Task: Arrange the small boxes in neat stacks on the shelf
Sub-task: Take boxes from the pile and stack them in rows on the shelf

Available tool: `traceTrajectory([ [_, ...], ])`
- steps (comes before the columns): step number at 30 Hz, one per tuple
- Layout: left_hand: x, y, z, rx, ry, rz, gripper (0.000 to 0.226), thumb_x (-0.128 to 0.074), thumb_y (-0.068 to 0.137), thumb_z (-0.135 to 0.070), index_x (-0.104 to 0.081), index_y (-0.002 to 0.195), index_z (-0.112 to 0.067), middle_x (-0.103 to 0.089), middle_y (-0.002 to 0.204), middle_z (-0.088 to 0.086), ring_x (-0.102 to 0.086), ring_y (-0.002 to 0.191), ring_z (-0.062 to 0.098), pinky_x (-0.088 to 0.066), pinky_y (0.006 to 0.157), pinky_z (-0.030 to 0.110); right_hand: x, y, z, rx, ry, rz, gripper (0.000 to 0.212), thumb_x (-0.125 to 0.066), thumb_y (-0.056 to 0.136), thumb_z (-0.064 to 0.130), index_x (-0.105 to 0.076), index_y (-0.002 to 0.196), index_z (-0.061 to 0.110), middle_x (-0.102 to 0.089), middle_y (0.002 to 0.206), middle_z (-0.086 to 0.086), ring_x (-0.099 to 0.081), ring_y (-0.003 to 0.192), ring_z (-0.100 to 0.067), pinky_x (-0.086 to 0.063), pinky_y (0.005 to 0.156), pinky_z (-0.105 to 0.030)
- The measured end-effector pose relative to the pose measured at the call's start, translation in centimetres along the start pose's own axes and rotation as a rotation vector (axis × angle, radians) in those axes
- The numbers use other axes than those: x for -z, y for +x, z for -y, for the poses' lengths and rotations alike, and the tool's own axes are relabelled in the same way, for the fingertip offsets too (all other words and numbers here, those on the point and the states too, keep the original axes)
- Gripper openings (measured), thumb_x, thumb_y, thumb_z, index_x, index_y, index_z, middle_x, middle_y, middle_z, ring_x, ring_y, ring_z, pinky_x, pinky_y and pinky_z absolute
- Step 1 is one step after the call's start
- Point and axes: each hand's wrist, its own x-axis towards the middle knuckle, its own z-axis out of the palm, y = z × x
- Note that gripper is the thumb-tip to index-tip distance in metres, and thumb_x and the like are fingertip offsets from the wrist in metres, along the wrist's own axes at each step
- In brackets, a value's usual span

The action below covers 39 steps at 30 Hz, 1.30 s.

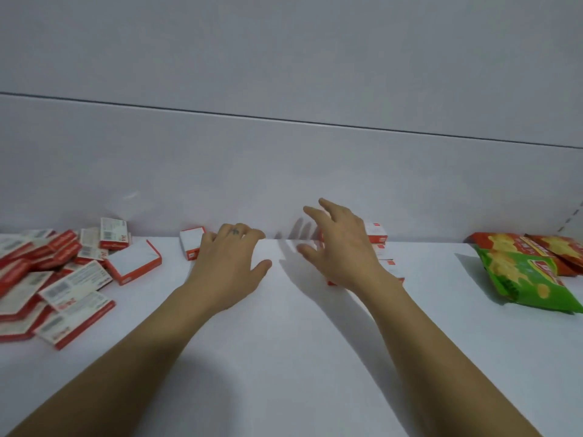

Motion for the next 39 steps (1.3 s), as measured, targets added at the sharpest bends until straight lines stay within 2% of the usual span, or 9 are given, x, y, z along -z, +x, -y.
traceTrajectory([
  [7,1.9,-0.6,5.5,0.179,0.148,-0.056,0.052,-0.050,0.089,-0.053,-0.041,0.135,-0.031,-0.047,0.140,-0.002,-0.039,0.129,0.022,-0.025,0.107,0.046,-1.8,1.1,6.5,0.133,0.003,0.105,0.067,-0.053,0.092,0.047,-0.024,0.149,0.028,-0.016,0.159,-0.002,-0.013,0.145,-0.022,-0.010,0.117,-0.040],
  [11,1.5,-1.6,8.3,0.268,0.155,-0.004,0.057,-0.049,0.086,-0.058,-0.035,0.138,-0.039,-0.047,0.140,-0.001,-0.034,0.133,0.024,-0.014,0.111,0.057,-3.7,1.2,8.0,0.131,0.008,0.123,0.065,-0.052,0.092,0.045,-0.026,0.148,0.026,-0.019,0.158,-0.004,-0.016,0.144,-0.023,-0.009,0.119,-0.040],
  [14,1.0,-1.2,9.2,0.266,0.210,0.049,0.059,-0.040,0.087,-0.065,-0.029,0.142,-0.044,-0.043,0.145,0.001,-0.027,0.139,0.024,-0.001,0.111,0.064,-5.2,0.2,8.2,0.153,-0.038,0.089,0.062,-0.052,0.091,0.042,-0.031,0.146,0.023,-0.024,0.156,-0.005,-0.020,0.143,-0.023,-0.007,0.119,-0.040],
  [19,0.1,-0.1,8.5,0.295,0.279,0.057,0.061,-0.024,0.084,-0.076,-0.040,0.134,-0.045,-0.058,0.130,0.000,-0.033,0.135,0.025,0.008,0.106,0.068,-5.6,-0.5,7.9,0.144,-0.036,0.063,0.063,-0.054,0.088,0.042,-0.036,0.145,0.021,-0.031,0.154,-0.006,-0.024,0.142,-0.024,-0.010,0.119,-0.040],
  [22,-0.1,0.2,8.0,0.340,0.288,0.046,0.058,-0.028,0.083,-0.076,-0.047,0.128,-0.044,-0.063,0.122,0.001,-0.041,0.128,0.027,0.004,0.106,0.069,-5.2,-0.7,7.3,0.142,-0.009,0.025,0.057,-0.060,0.086,0.039,-0.047,0.138,0.020,-0.044,0.145,-0.009,-0.038,0.135,-0.027,-0.020,0.115,-0.042],
  [27,0.1,-0.3,7.7,0.258,0.160,0.080,0.043,-0.040,0.092,-0.047,-0.042,0.135,-0.044,-0.056,0.132,0.001,-0.042,0.126,0.026,-0.008,0.112,0.059,-4.6,-1.0,7.5,0.130,0.061,-0.126,0.044,-0.061,0.083,0.036,-0.062,0.123,0.019,-0.063,0.122,-0.009,-0.057,0.114,-0.030,-0.040,0.100,-0.041],
  [30,0.9,-1.4,7.4,0.173,0.073,0.103,0.046,-0.046,0.090,-0.041,-0.040,0.136,-0.045,-0.049,0.141,-0.003,-0.040,0.131,0.022,-0.001,0.115,0.056,-4.5,-1.1,7.5,0.129,0.078,-0.087,0.047,-0.057,0.087,0.037,-0.056,0.131,0.021,-0.059,0.129,-0.005,-0.051,0.122,-0.027,-0.034,0.105,-0.038],
  [36,1.3,-2.3,6.9,0.181,0.090,0.101,0.063,-0.040,0.083,-0.073,-0.035,0.138,-0.042,-0.049,0.141,-0.005,-0.038,0.135,0.019,0.008,0.115,0.057,-3.9,-1.0,7.2,0.133,0.074,-0.035,0.052,-0.053,0.093,0.039,-0.042,0.142,0.024,-0.048,0.141,0.002,-0.039,0.132,-0.019,-0.021,0.111,-0.031],
  [39,1.3,-2.1,6.4,0.213,0.120,0.145,0.070,-0.040,0.079,-0.078,-0.038,0.138,-0.039,-0.048,0.142,-0.004,-0.036,0.136,0.018,0.006,0.116,0.055,-3.7,-1.1,7.2,0.122,0.070,-0.010,0.054,-0.049,0.095,0.041,-0.035,0.145,0.027,-0.042,0.145,0.006,-0.033,0.134,-0.015,-0.015,0.112,-0.028],
])
